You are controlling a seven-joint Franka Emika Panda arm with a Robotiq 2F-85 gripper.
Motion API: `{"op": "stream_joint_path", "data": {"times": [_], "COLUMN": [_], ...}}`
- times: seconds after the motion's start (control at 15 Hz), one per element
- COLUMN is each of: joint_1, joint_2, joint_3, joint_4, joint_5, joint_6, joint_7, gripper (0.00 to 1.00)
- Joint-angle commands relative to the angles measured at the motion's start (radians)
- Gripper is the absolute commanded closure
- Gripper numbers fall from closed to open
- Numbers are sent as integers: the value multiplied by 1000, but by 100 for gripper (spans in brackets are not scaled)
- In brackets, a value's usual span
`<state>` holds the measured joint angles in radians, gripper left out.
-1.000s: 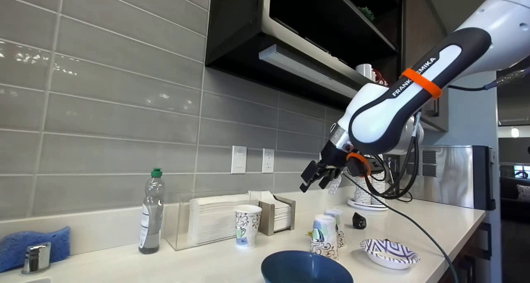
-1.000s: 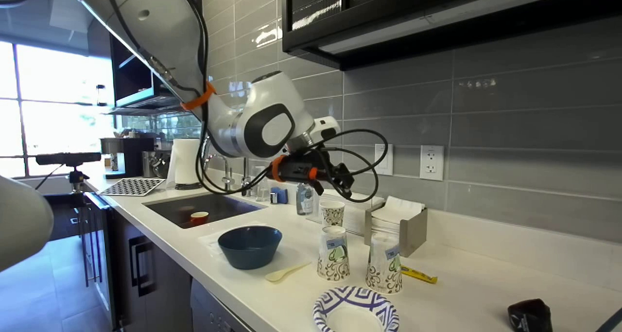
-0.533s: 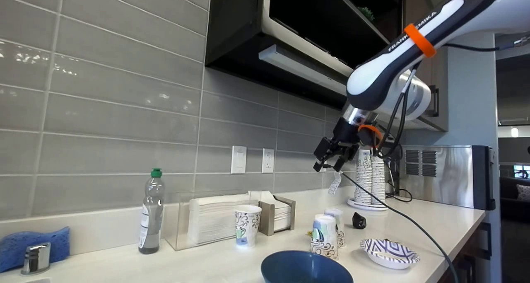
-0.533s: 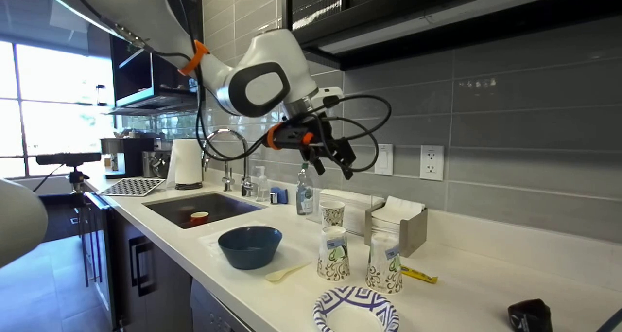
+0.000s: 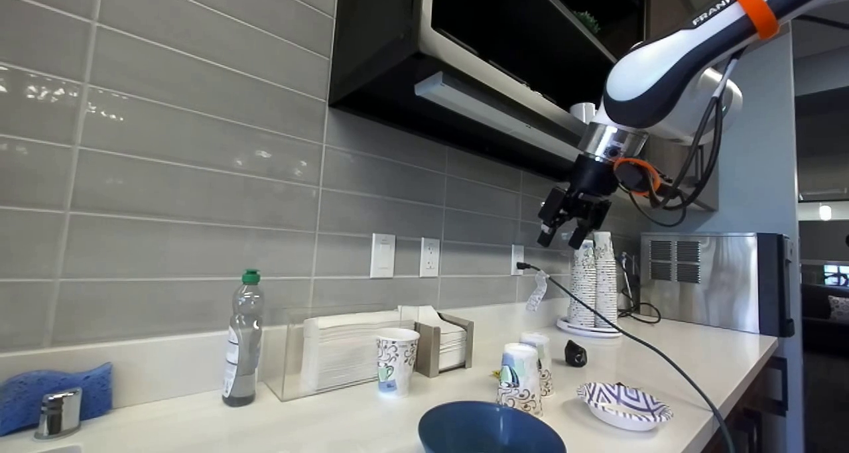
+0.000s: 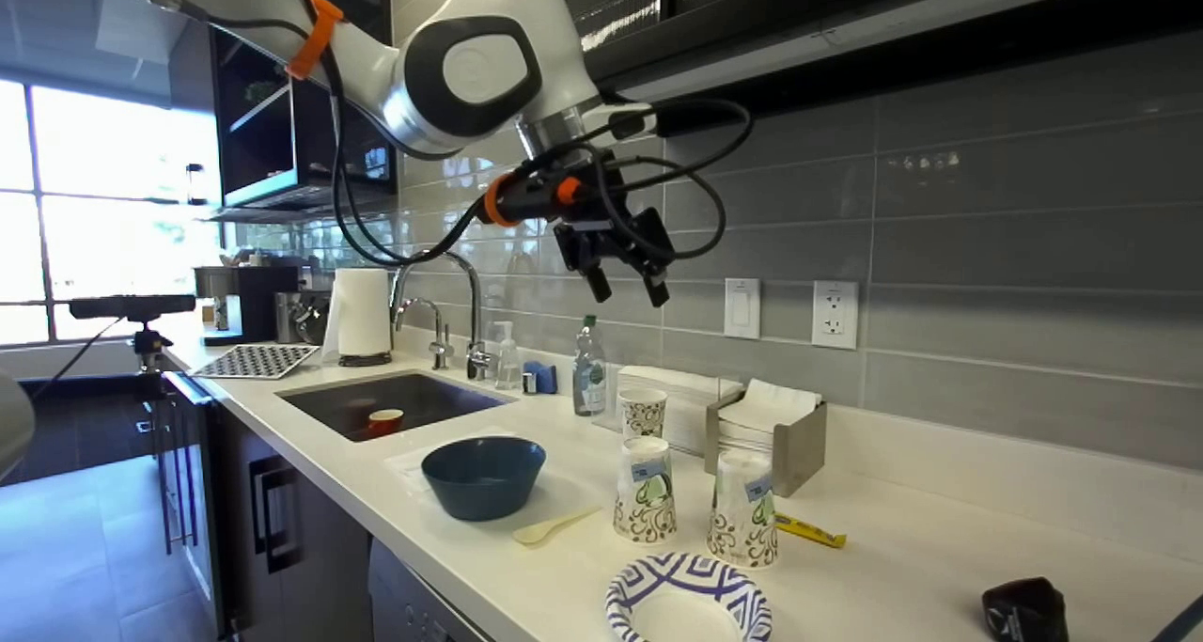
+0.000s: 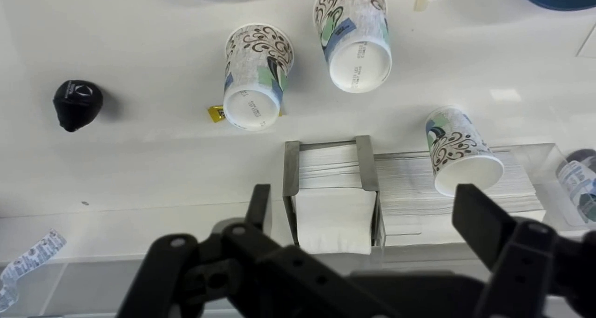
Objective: Move the paper cup on the right slightly to the left and then turn the paper cup in the middle over
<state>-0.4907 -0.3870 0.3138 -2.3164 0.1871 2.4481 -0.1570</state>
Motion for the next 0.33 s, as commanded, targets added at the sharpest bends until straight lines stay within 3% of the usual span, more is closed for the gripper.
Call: {"op": "stream_joint_path", "data": {"times": [0.0, 0.27], "joint_1": [156, 159], "joint_2": [25, 35], "joint_3": [-139, -139], "joint_4": [-2, -2], "joint_5": [-91, -91], "joint_6": [11, 17], "joint_7": [66, 66], "gripper": [0, 0]}}
